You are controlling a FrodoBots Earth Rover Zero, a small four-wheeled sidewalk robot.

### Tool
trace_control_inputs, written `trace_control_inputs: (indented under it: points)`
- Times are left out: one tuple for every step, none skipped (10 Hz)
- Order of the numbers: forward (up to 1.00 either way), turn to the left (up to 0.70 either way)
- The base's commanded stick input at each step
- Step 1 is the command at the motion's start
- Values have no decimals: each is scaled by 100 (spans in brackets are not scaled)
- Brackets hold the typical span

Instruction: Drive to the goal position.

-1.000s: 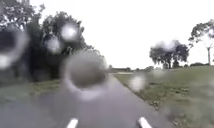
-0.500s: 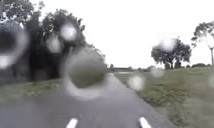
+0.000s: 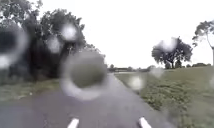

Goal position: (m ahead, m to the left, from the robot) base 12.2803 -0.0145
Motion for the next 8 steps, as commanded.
trace_control_inputs:
  points:
    - [70, 0]
    - [70, 0]
    - [70, 0]
    - [70, 0]
    - [70, 0]
    - [70, 0]
    - [70, 0]
    - [70, 0]
